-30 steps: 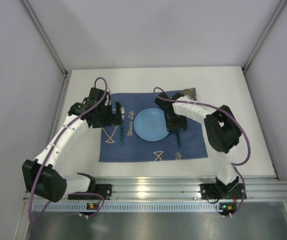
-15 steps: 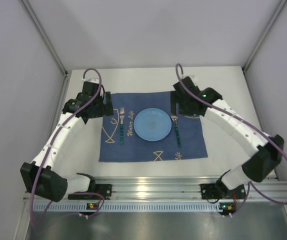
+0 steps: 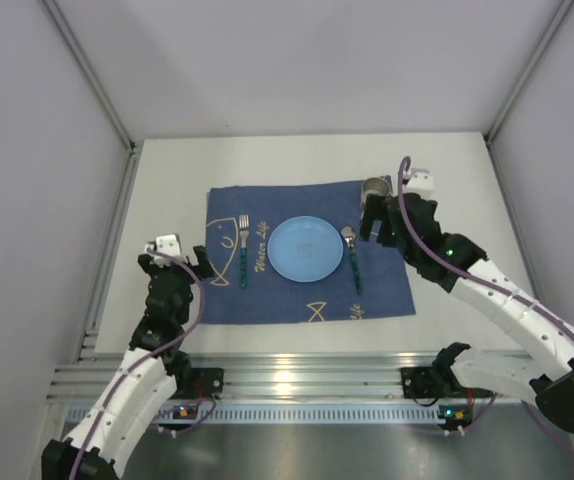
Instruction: Set the dinner table for one person
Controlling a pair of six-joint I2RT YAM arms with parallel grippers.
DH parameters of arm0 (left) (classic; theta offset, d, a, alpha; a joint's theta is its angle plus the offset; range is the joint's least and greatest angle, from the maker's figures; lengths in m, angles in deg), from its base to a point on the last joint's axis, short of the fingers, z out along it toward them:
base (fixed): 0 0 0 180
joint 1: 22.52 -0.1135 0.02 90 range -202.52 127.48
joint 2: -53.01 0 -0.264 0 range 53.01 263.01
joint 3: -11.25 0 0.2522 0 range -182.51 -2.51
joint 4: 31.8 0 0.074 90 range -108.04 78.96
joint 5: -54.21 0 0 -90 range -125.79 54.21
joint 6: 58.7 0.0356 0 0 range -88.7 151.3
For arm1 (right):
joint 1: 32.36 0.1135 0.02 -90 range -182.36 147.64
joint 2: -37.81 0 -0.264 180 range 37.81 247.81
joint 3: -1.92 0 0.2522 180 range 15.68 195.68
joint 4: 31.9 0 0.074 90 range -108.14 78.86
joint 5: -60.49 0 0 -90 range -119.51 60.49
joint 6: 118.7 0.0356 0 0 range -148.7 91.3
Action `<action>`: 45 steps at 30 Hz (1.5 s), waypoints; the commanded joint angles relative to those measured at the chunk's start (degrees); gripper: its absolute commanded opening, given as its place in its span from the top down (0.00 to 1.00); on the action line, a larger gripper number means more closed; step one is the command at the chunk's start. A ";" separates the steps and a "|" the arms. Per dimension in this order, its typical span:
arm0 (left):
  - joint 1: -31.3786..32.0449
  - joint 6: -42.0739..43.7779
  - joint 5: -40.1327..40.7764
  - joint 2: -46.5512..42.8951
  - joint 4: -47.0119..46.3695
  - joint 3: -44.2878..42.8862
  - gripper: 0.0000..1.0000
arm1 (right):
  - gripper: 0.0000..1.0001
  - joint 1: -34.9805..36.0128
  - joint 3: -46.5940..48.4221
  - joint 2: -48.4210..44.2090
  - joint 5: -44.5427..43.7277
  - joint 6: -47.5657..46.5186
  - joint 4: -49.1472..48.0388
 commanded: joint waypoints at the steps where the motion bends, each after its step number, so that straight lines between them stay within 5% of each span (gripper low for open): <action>1: -0.65 3.64 1.55 5.27 -26.78 7.49 0.01 | 0.00 -0.05 -2.53 -1.60 3.82 0.73 -2.14; 9: -7.75 4.76 -8.91 42.23 -53.41 6.72 0.05 | 0.00 -0.23 -6.93 -6.87 -5.76 -2.86 -2.75; 13: -12.94 4.94 -15.68 51.40 -53.01 0.13 0.06 | 0.00 -0.32 -9.47 -8.89 -5.41 -6.99 -6.61; 17: -18.57 2.13 -23.41 64.67 -62.76 -1.28 0.14 | 0.00 -0.32 -14.47 -11.09 -3.48 -10.42 -13.11; 19: -17.45 3.18 -25.07 61.65 -51.03 -5.94 0.07 | 0.00 -0.32 -16.24 -12.15 -3.74 -11.65 -16.72; 21: -16.74 4.67 -24.47 63.91 -60.33 -3.59 0.07 | 0.00 -0.41 -19.84 -13.28 -4.79 -14.37 -21.01; 25: -16.47 3.89 -21.75 62.26 -54.33 -5.07 0.02 | 0.00 -3.21 -25.55 -12.77 -2.96 -19.82 -26.65; 31: -16.47 4.15 -21.75 62.52 -54.94 -4.98 0.02 | 0.00 -19.09 -33.90 -9.17 3.01 -21.41 -40.45; 45: -16.47 4.24 -21.66 62.60 -54.85 -5.07 0.01 | 0.00 -35.03 -40.15 11.92 20.51 -28.97 -74.37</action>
